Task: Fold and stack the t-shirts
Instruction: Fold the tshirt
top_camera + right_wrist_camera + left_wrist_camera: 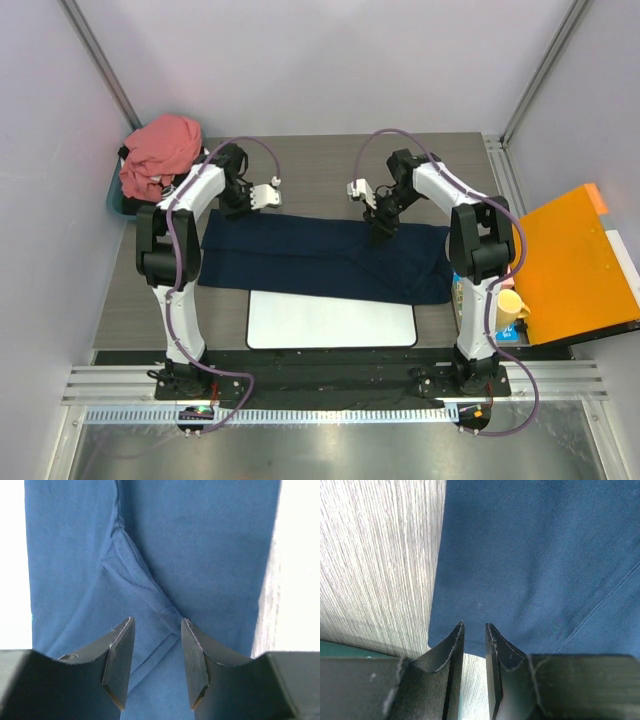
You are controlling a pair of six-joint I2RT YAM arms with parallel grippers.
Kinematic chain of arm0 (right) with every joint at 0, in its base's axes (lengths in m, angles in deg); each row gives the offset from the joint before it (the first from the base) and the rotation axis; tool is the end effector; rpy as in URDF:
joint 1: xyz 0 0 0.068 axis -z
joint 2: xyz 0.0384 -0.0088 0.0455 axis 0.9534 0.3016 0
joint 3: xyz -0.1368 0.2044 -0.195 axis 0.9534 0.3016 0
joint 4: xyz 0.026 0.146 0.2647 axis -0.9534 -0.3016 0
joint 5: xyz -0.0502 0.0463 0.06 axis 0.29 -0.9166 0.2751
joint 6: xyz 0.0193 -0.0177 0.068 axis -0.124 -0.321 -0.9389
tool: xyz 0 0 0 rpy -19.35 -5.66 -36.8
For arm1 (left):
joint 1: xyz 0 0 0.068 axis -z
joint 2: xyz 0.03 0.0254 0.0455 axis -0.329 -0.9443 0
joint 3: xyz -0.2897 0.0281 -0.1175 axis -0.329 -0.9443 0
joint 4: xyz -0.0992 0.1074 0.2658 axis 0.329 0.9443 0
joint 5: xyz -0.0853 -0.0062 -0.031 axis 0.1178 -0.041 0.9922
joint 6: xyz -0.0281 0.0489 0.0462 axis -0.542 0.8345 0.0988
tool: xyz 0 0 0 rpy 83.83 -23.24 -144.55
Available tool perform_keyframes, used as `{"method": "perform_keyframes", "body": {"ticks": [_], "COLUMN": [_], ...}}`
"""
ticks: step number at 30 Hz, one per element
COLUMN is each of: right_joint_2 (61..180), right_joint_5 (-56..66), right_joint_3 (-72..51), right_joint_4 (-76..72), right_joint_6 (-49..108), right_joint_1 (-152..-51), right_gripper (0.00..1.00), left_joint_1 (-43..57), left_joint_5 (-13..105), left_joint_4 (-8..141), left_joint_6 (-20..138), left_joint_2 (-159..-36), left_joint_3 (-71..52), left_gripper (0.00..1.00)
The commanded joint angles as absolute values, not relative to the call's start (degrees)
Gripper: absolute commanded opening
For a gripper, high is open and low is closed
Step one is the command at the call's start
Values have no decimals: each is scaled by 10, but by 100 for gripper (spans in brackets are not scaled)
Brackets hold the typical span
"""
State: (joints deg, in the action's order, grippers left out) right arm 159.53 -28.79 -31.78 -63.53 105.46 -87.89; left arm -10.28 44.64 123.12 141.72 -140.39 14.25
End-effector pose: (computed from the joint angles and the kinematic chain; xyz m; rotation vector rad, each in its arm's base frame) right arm 0.4447 0.1644 0.2014 -1.7942 1.9160 0.8324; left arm 0.4782 -0.0828 0.2013 1.8573 2.1951 0.0232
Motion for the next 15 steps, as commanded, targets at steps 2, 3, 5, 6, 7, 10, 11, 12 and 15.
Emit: {"method": "perform_keyframes", "body": {"ticks": [2, 3, 5, 6, 7, 10, 11, 12, 15], "right_joint_2": [1612, 1613, 1618, 1619, 1619, 1615, 1611, 1608, 1589], "right_joint_5": [-290, -290, -285, -285, -281, -272, -272, -274, -281], "right_joint_3": [-338, -339, -343, -345, -347, -353, -356, -359, -361], "right_joint_4": [-645, -645, -645, -645, -645, -656, -668, -677, -717], "right_joint_6": [1089, 1093, 1094, 1094, 1095, 1109, 1112, 1117, 1144], "right_joint_1": [-882, -882, -884, -884, -885, -888, -888, -888, -889], "right_gripper": [48, 47, 45, 43, 36, 8, 3, 1, 1], "left_joint_1": [-104, -105, -104, -104, -105, -105, -105, -105, -106], "left_joint_5": [446, 445, 444, 443, 444, 443, 443, 443, 443], "left_joint_4": [1230, 1232, 1232, 1232, 1230, 1230, 1231, 1229, 1229], "left_joint_6": [1408, 1407, 1406, 1405, 1405, 1403, 1403, 1404, 1405], "left_joint_2": [-1388, -1387, -1383, -1382, -1380, -1379, -1378, -1378, -1378], "left_joint_3": [141, 140, 135, 134, 131, 130, 129, 127, 127], "left_gripper": [24, 24, 24, 24, 24, 23, 23, 23, 23]}}
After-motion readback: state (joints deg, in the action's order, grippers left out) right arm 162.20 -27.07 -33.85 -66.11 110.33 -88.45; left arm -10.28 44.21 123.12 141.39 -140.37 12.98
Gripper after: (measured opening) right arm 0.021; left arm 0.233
